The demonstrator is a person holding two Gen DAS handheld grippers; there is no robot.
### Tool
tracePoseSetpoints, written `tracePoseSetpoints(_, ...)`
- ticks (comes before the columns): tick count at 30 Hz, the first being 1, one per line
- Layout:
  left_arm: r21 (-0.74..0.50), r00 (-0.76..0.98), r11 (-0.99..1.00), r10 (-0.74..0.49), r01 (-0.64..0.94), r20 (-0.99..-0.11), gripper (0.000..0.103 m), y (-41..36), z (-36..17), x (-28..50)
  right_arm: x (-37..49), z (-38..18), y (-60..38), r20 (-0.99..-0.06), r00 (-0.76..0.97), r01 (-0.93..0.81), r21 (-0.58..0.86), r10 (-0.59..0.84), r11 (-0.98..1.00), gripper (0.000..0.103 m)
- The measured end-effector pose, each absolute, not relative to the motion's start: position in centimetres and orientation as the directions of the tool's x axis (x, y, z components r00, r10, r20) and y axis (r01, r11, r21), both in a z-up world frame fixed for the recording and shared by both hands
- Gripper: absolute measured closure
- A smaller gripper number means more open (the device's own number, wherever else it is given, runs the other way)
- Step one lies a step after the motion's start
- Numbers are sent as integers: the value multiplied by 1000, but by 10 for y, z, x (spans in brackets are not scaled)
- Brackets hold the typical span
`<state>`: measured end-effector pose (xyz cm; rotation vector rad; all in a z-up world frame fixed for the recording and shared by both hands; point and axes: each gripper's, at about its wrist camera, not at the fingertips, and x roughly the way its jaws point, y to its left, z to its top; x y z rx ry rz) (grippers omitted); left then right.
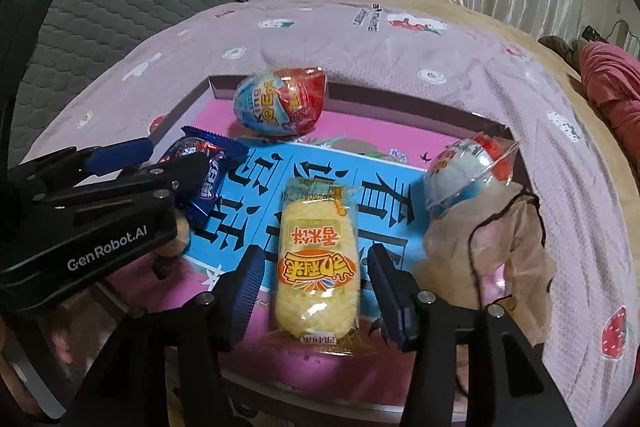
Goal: Organize objects
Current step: 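Lower the cookie packet and yellow cake onto the book and open both grippers, then pull both grippers back from the tray toward the sponge cake and green ring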
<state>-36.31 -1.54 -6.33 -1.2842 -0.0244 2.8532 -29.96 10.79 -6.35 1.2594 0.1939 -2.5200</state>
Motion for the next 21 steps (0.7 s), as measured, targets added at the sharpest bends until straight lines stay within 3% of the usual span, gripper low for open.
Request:
tracePoseSetpoints(5, -18, -664, -1000, 6, 11, -748, 29, -20, -60, -361, -295, -53, 110, -778, -590, 329, 15, -218, -944, 42)
tracePoseSetpoints(21, -5, -708, -999, -23, 38, -706, 26, -29, -32, -334, -272, -18, 117, -714, -663, 306, 14, -224, -952, 33)
